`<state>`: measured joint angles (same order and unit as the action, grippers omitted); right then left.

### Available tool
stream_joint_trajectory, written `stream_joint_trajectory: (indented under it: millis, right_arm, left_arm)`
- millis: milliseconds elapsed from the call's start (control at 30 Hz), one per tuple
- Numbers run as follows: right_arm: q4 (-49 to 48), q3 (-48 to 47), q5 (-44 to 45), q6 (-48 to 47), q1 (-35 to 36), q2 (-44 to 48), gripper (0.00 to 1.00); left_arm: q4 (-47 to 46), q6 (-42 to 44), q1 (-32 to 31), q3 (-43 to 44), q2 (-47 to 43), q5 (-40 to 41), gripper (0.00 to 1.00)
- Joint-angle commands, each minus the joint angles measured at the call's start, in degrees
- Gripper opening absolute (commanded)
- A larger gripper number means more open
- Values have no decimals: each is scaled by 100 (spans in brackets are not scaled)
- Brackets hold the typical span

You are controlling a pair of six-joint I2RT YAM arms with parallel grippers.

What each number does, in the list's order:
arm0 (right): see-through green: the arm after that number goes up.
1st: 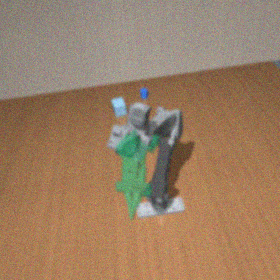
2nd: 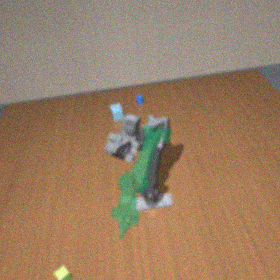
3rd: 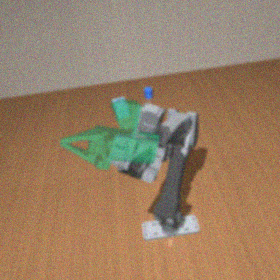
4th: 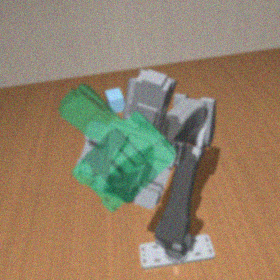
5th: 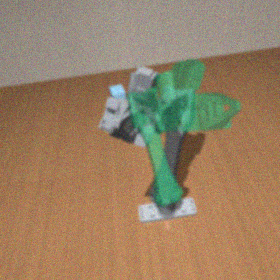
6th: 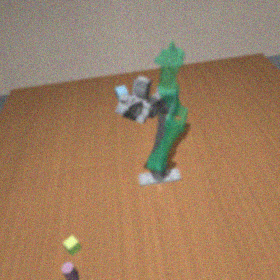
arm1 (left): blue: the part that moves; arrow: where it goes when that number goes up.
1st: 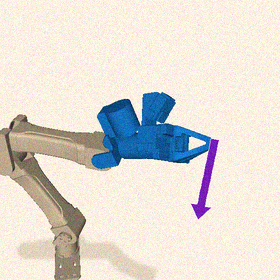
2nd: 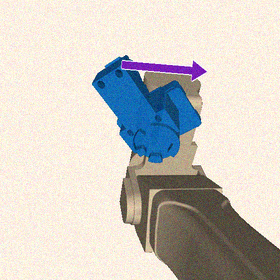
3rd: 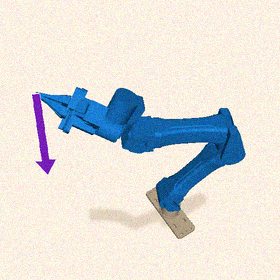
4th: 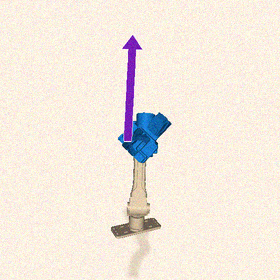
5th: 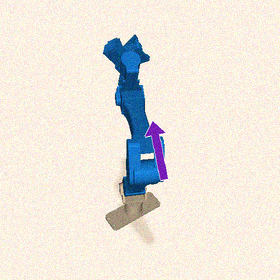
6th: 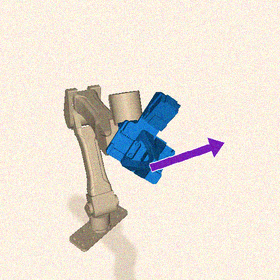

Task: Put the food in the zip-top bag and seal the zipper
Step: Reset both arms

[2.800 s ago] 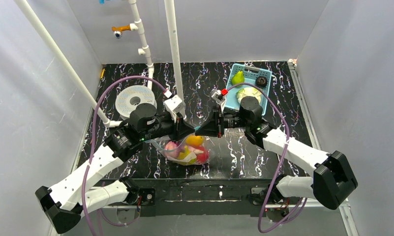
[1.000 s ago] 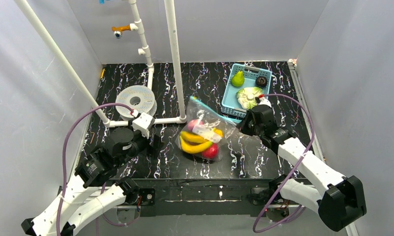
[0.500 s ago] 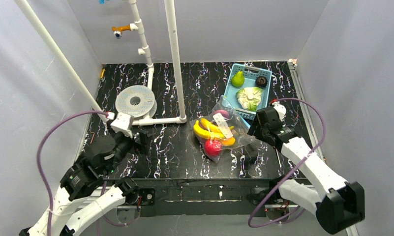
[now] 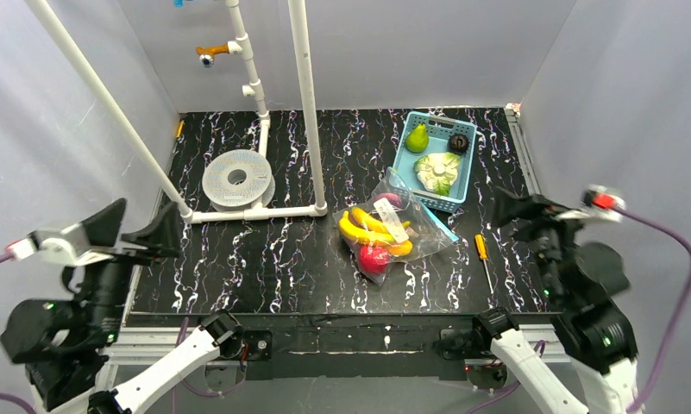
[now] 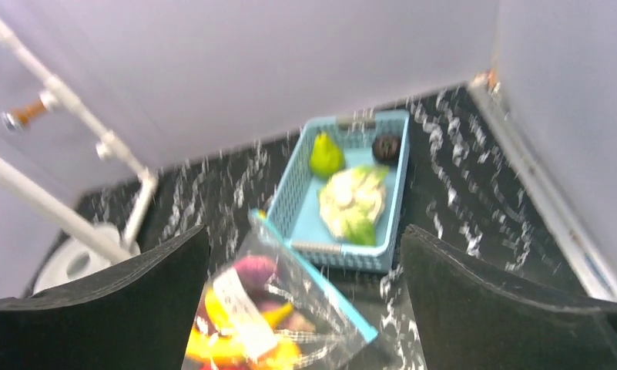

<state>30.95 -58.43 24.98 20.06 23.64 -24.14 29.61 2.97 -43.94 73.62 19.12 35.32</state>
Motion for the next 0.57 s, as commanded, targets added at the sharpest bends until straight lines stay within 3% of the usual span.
stream_joint_trajectory:
  millis: [0,267,467,533]
  right_arm:
    - [-460,-257,1017,-478,-16,440,98]
    - [-139,-797,2111,-346,-16,137,98]
    - [-276,-740,2050,-370,-14,-28,98]
    - [182,-948,2151,-98,-13,-299,99]
  left_arm:
    - [-905,529,17,50,-282,357,98]
    - [-967,712,15,323,-198,349,98]
    - [-1008,766,16,223,-143,387,98]
    - [-1050,756,17,157,-138,401,98]
